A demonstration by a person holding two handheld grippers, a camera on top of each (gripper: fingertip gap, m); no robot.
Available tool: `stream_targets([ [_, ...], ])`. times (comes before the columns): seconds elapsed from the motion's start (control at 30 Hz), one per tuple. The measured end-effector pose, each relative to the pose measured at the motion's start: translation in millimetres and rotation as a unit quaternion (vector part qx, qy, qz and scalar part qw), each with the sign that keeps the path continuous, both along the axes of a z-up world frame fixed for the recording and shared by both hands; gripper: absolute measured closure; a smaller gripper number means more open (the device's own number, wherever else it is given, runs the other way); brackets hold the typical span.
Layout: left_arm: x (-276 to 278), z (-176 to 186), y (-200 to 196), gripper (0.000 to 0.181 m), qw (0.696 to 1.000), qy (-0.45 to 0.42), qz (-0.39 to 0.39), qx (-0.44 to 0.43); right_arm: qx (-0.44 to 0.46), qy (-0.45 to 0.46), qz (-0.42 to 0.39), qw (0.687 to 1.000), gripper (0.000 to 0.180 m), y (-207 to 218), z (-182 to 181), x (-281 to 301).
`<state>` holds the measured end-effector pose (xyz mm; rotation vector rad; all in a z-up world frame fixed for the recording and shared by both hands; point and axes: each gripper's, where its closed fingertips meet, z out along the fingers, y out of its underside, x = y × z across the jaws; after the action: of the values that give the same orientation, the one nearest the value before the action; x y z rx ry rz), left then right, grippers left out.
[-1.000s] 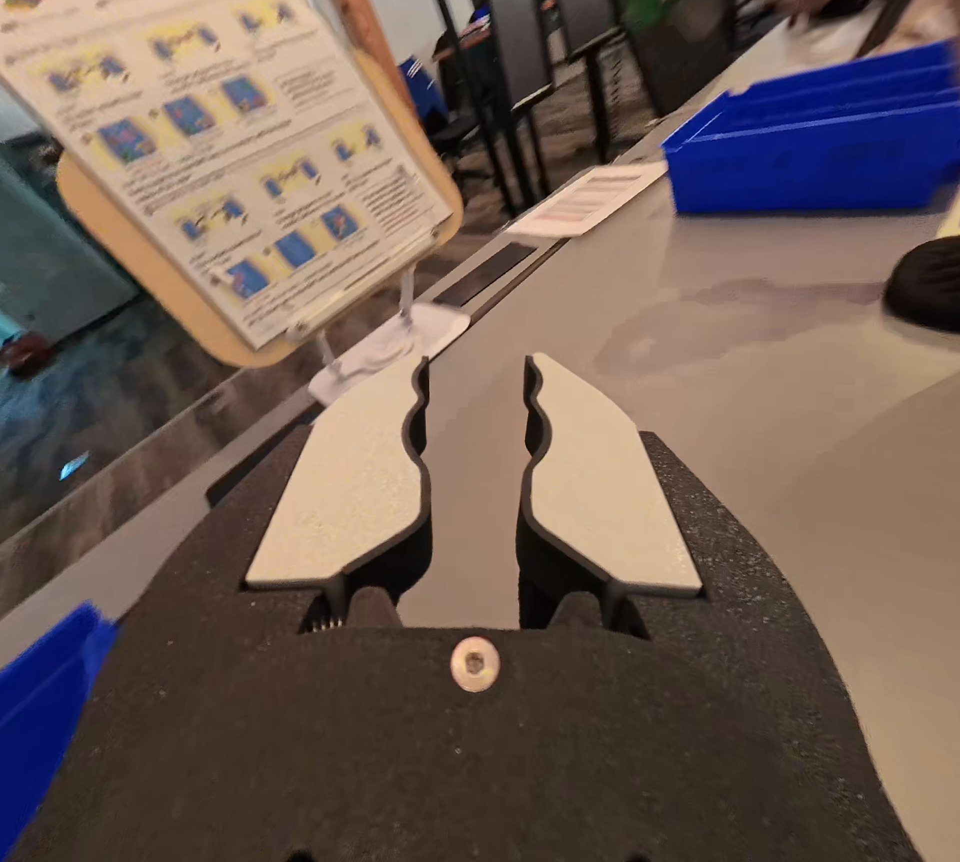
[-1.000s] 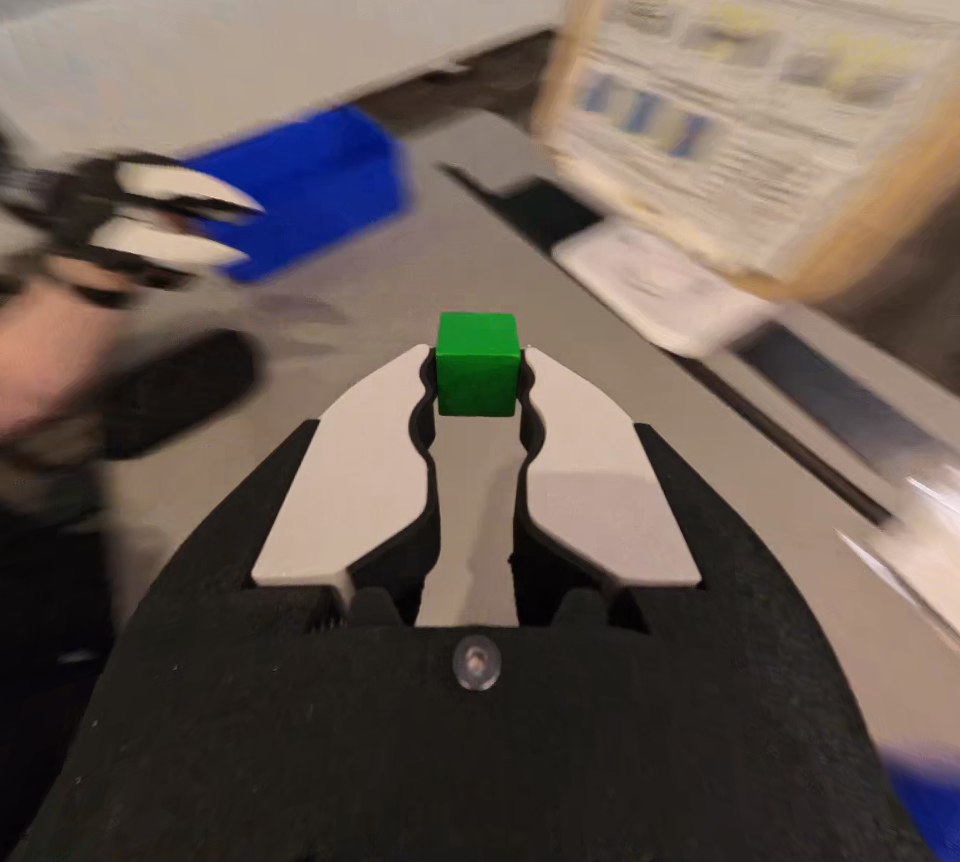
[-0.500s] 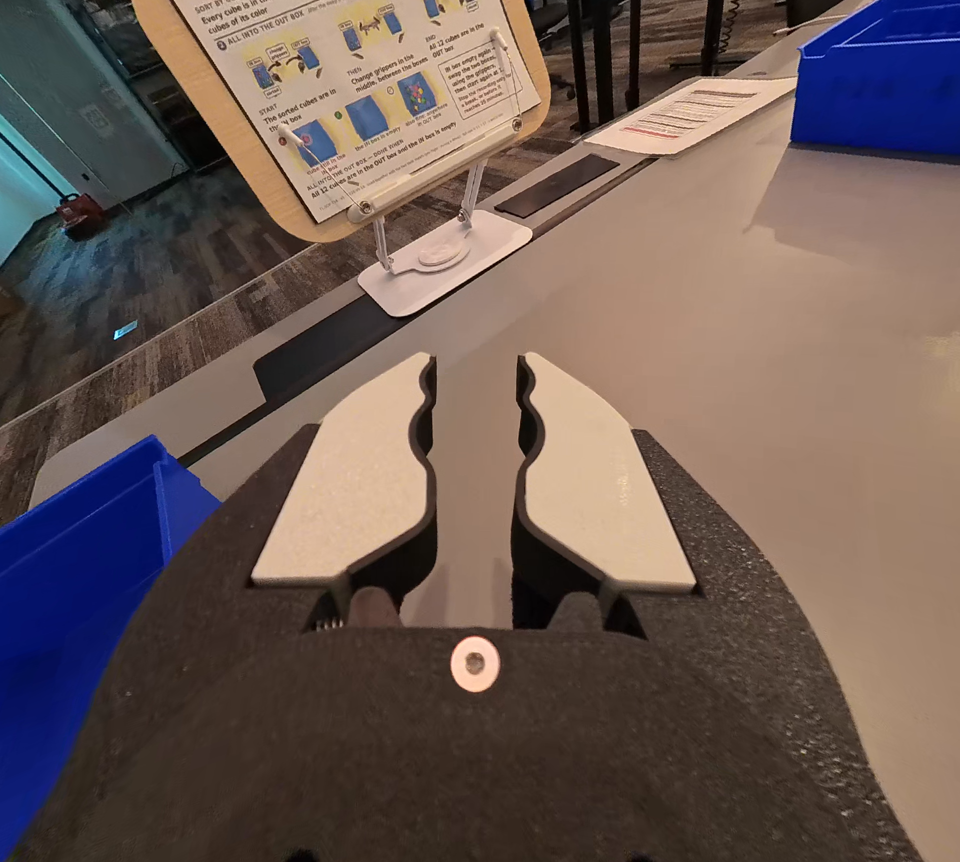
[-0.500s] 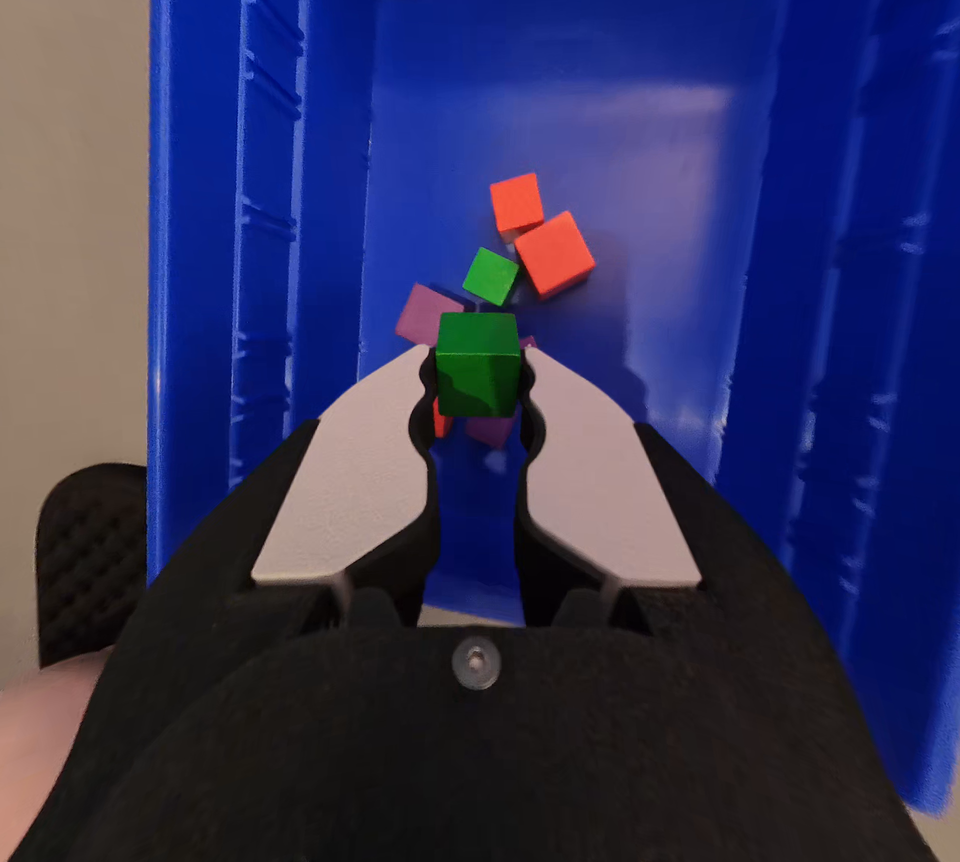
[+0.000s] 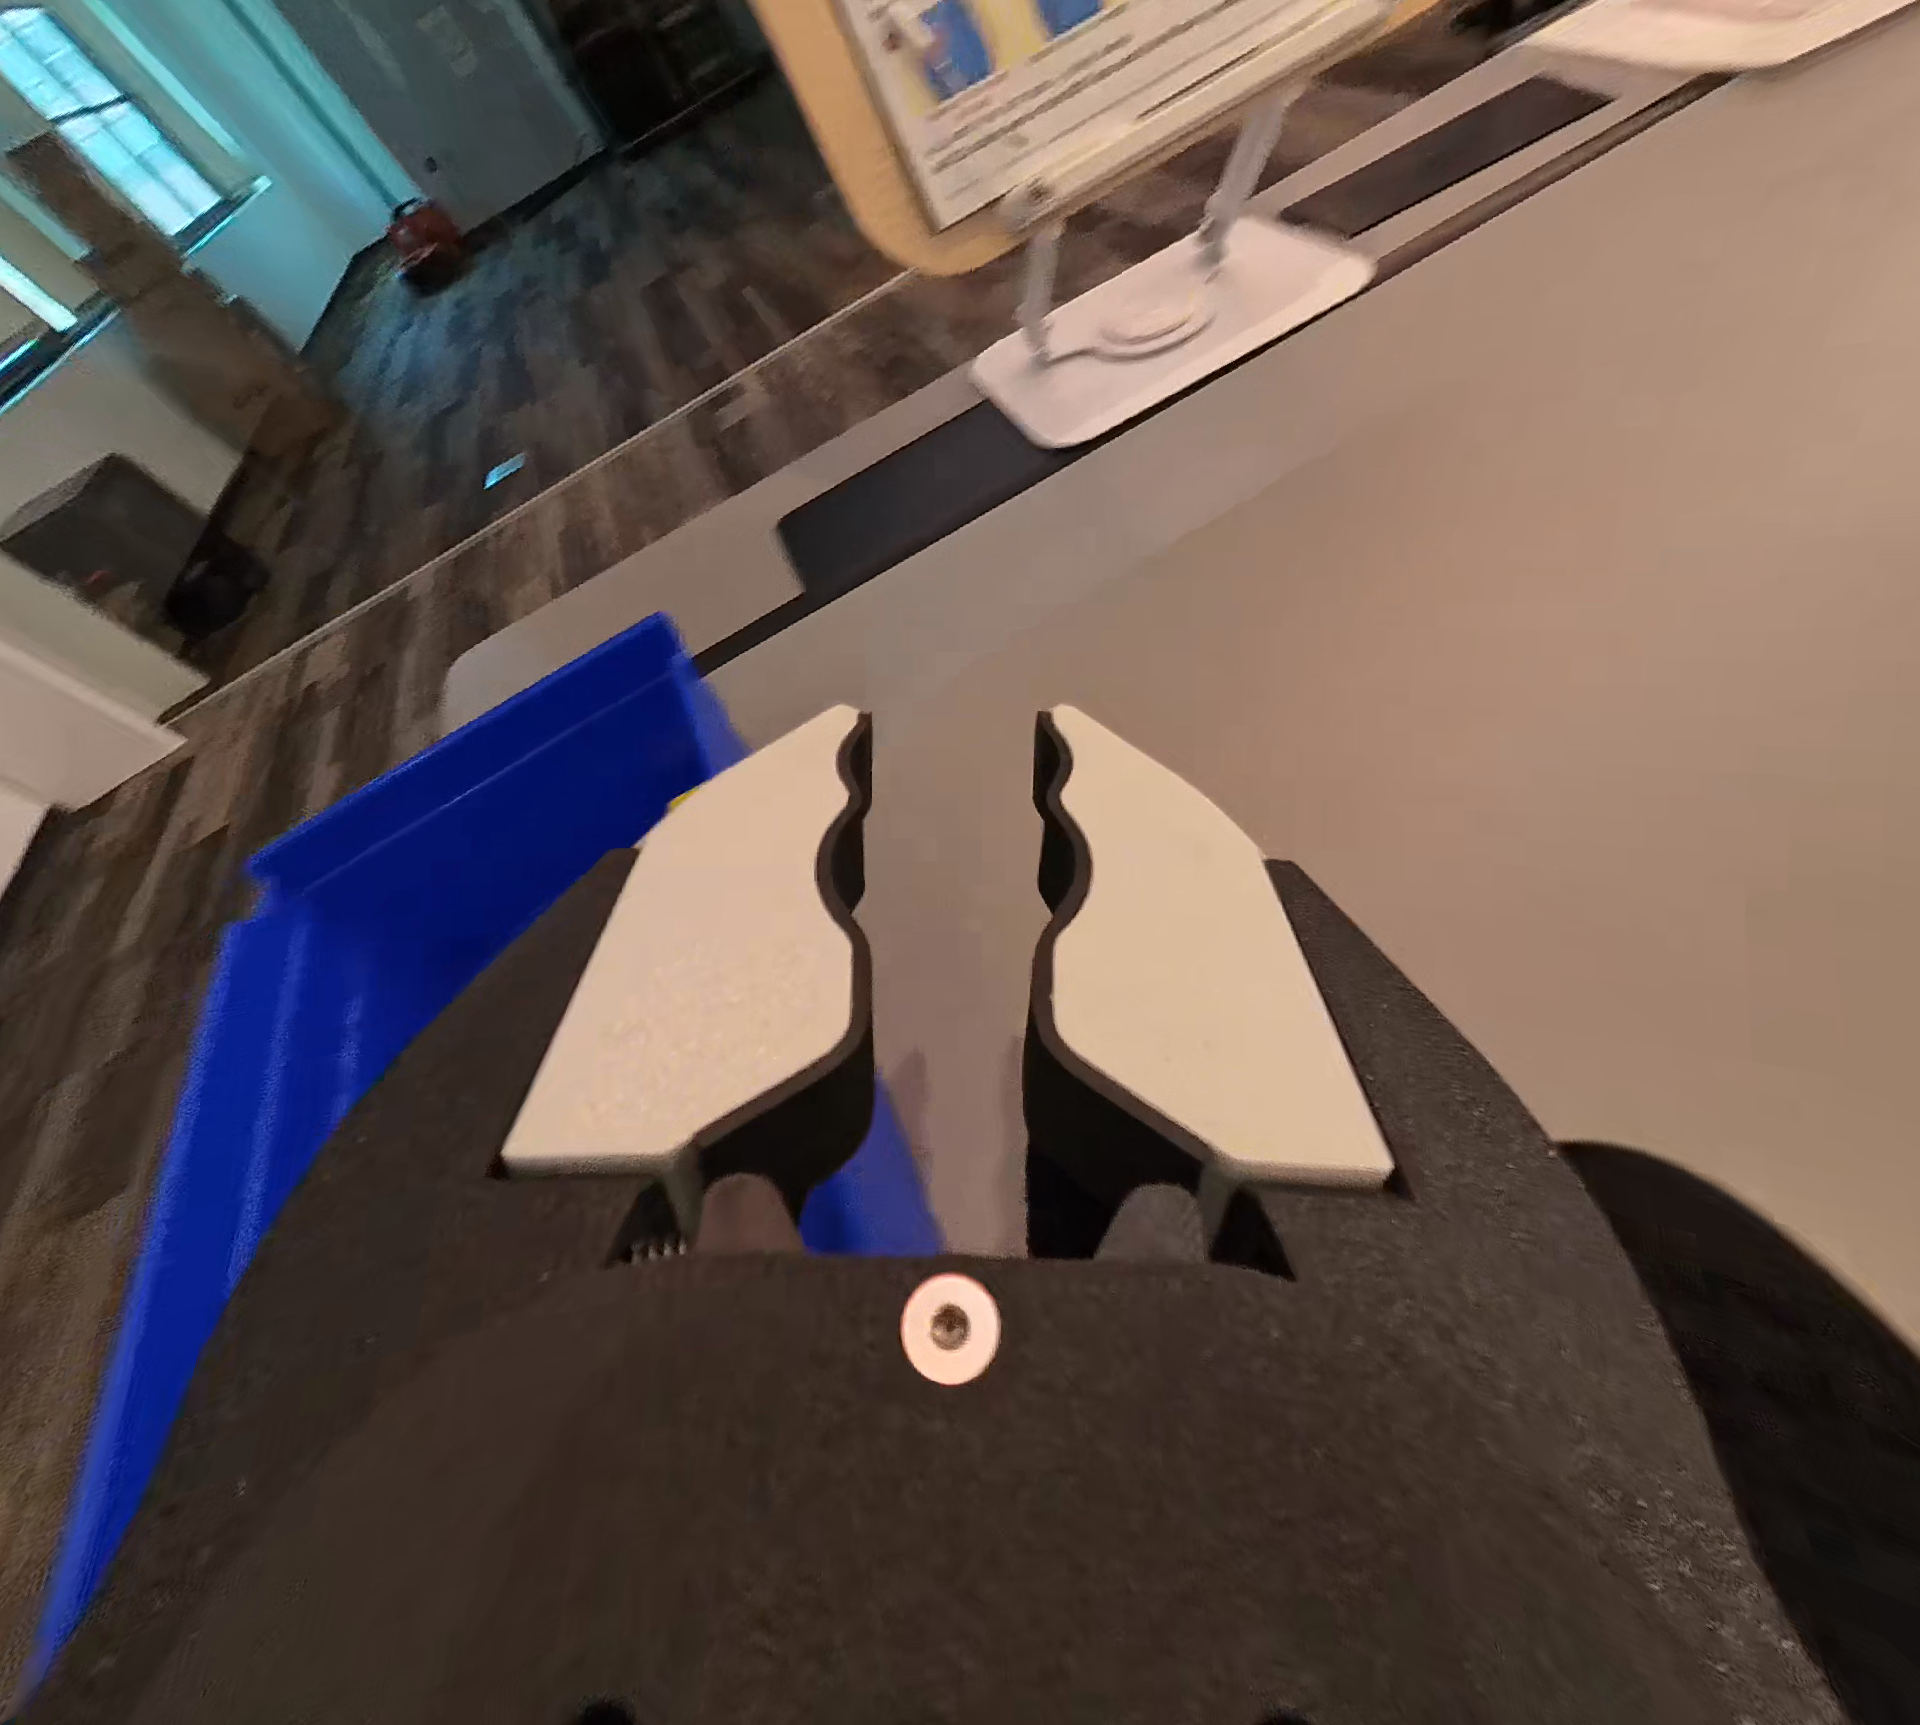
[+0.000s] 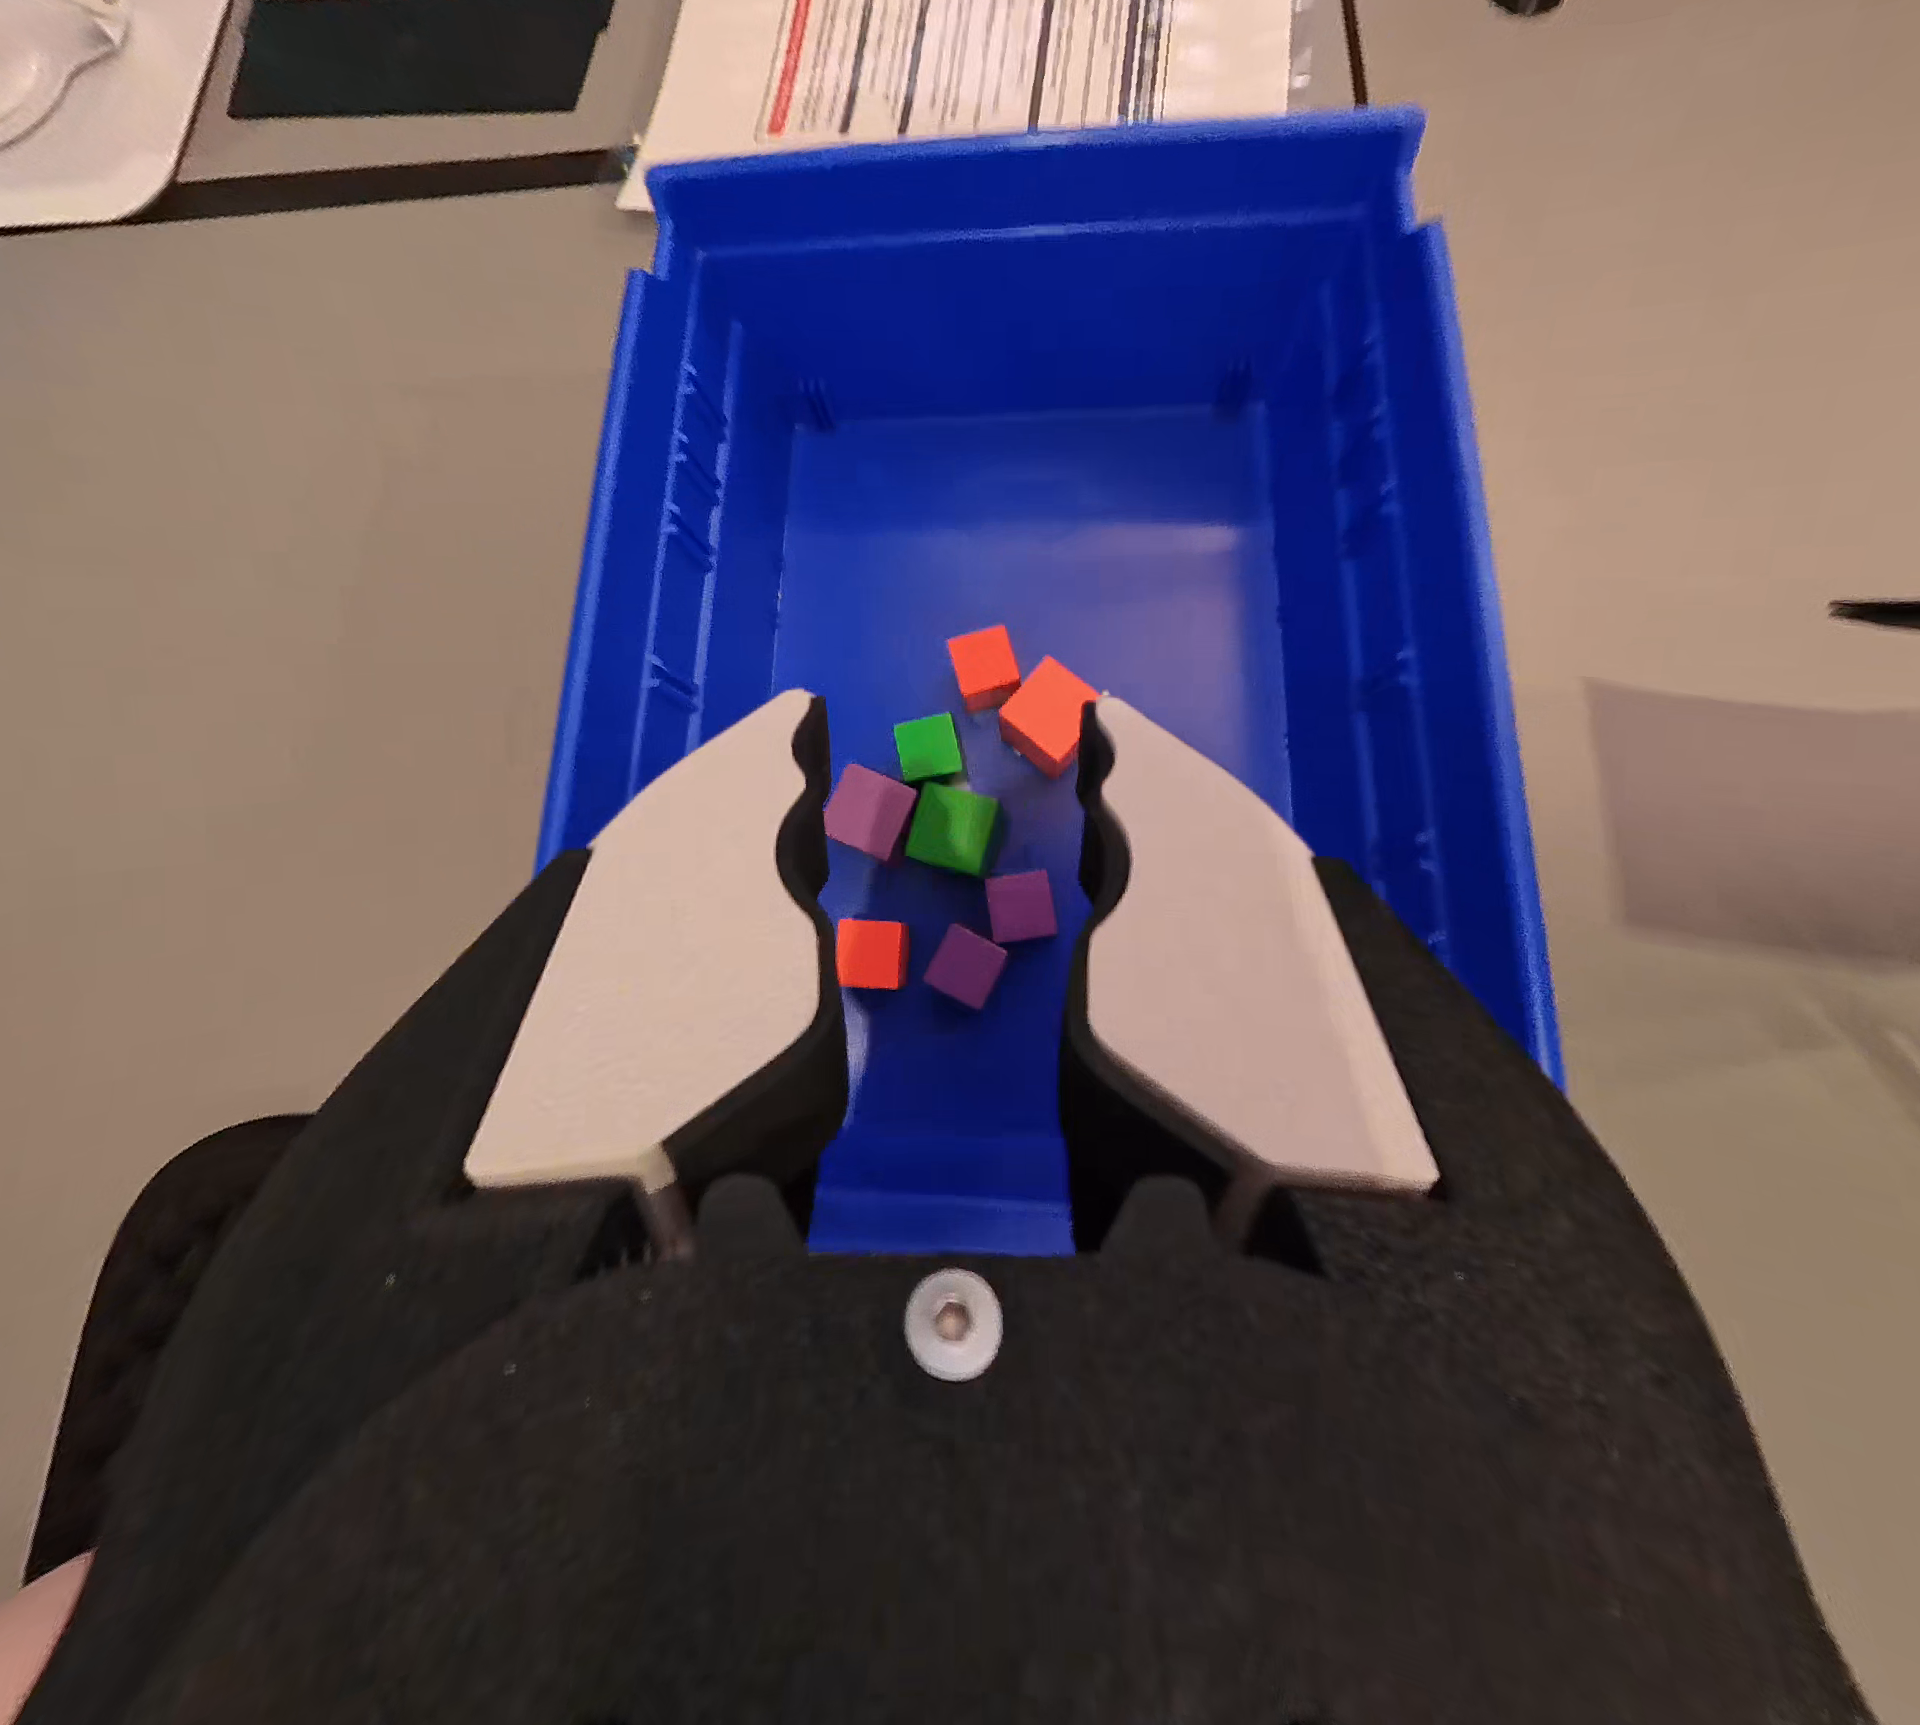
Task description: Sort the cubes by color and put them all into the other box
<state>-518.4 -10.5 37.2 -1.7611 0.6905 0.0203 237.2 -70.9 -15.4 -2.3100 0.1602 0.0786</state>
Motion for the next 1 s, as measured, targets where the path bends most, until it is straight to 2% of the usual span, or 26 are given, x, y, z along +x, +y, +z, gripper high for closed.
stream_targets([
  [0.13, -62, -1, 12, 0.15, 0.996, 0.048, 0.068, -0.022, 0.024, -0.03, 0.013, 0.999, 0.134, 10, 19, -10],
  [0.2, -87, -11, 17, 0.148, 0.993, 0.075, 0.077, -0.051, 0.04, -0.036, 0.033, 0.998, 0.134, 18, 28, -21],
  [0.43, -124, -69, 24, 0.142, 0.972, 0.153, -0.005, -0.176, 0.048, -0.055, 0.104, 0.992, 0.135, 42, 45, -69],
  [0.57, -125, -92, 28, 0.136, 0.96, 0.15, -0.064, -0.227, 0.063, -0.063, 0.185, 0.979, 0.135, 62, 58, -122],
  [0.67, -124, -115, 28, 0.132, 0.939, 0.197, -0.111, -0.26, 0.056, -0.082, 0.242, 0.965, 0.135, 70, 60, -159],
  [0.83, -133, -154, 36, 0.131, 0.904, 0.267, -0.126, -0.31, 0.04, -0.106, 0.302, 0.947, 0.135, 73, 56, -195],
  [1.0, -133, -172, 39, 0.138, 0.886, 0.244, -0.142, -0.367, 0.032, -0.099, 0.309, 0.945, 0.137, 73, 51, -198],
])
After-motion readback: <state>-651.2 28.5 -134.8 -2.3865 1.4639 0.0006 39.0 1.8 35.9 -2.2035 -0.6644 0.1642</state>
